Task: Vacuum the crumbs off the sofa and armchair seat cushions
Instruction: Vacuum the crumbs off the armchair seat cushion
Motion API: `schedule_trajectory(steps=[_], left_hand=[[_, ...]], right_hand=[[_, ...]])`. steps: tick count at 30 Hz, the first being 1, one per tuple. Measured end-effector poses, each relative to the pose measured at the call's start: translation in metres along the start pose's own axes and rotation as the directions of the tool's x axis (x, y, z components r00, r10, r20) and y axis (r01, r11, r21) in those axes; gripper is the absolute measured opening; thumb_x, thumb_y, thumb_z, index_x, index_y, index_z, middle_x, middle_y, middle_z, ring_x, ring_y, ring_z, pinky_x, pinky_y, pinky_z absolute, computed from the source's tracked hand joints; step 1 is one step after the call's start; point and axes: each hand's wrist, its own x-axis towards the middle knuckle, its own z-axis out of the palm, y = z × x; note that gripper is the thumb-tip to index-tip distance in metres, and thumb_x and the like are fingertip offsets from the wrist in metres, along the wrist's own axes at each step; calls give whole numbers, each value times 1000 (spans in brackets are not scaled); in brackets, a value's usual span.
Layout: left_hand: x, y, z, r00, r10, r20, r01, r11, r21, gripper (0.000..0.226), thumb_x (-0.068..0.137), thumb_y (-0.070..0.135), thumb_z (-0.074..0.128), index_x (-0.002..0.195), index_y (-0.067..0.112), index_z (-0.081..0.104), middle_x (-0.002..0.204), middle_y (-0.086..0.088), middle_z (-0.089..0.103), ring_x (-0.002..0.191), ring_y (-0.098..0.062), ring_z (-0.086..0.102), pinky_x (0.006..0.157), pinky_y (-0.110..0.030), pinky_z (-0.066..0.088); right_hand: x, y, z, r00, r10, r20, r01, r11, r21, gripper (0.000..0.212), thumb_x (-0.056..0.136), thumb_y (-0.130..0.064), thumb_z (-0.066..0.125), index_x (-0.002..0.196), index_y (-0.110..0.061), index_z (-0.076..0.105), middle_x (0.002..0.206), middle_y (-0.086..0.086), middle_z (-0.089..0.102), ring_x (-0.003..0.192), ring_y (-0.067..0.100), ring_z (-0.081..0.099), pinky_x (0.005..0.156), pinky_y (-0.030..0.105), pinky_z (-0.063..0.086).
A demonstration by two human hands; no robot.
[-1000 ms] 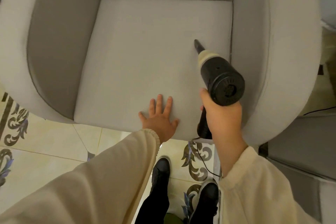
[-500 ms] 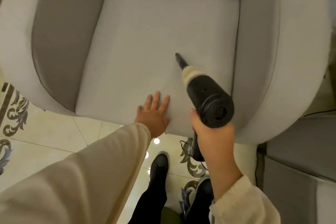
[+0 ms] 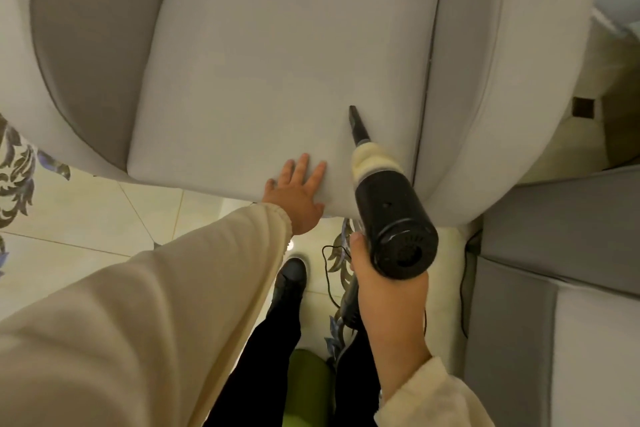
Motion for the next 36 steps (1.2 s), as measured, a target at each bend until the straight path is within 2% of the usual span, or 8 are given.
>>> schedule_trajectory(steps=[2,7,11,17,23,28,32,36], left_hand=[[0,-5,-1,1000,-3,-10,3,1000,-8,83,106,51,43,162,38,-17,171,3,-25,159,-28,-16,128,-55,10],[1,-16,-1,991,-65,-121,64,998,-11,88,104,41,48,162,36,-19,170,1,-27,158,-29,-20,128,-55,9],[6,-18,5,991,-93,-94,92,996,-15,91,103,41,51,162,36,-18,171,2,-26,158,-28,-19,128,-54,7],[-2,-6,-9,1000,-25,-16,25,1000,-4,97,99,28,57,163,34,-16,173,5,-17,160,-26,-8,129,-53,13],[-28,-3,-103,1000,-20,-2,21,994,108,89,101,34,49,165,25,-13,173,5,-17,160,-21,-8,127,-49,17],[-91,39,-214,994,93,-55,-86,990,115,75,105,39,46,167,17,10,175,-2,0,160,-25,4,126,-51,23],[-152,79,-283,979,191,-73,-182,977,110,66,106,42,44,164,16,26,174,-4,11,158,-27,18,125,-48,26],[-233,121,-350,947,307,-96,-290,944,156,58,106,41,44,158,14,40,167,-5,31,149,-28,36,120,-44,33]], right_hand=[[0,2,6,999,30,31,-30,1000,-5,52,75,-48,87,115,-21,69,96,1,77,90,18,76,91,47,63],[11,-1,19,989,57,140,-47,996,-72,48,83,-41,85,121,-15,69,99,6,77,95,22,74,95,46,62],[36,-19,29,984,27,176,-23,1000,-21,30,84,-39,83,104,-18,75,82,-2,76,79,13,73,71,26,57],[73,-62,51,976,7,219,-16,999,39,27,85,-34,85,107,-21,75,90,1,77,89,19,73,79,33,61],[53,-124,-9,994,15,109,-21,998,54,9,81,-24,82,80,-19,75,70,1,71,77,27,74,76,40,63],[-21,-199,-87,998,3,61,-2,1000,-27,15,84,-15,80,72,-15,71,59,-1,64,62,18,61,67,35,54],[-74,-254,-132,999,-51,11,51,998,-44,14,84,-15,78,74,-14,69,63,3,61,65,21,58,64,34,52],[-146,-321,-179,990,-61,-129,72,994,85,16,84,-20,80,92,-9,74,74,10,68,73,26,65,75,41,59]])
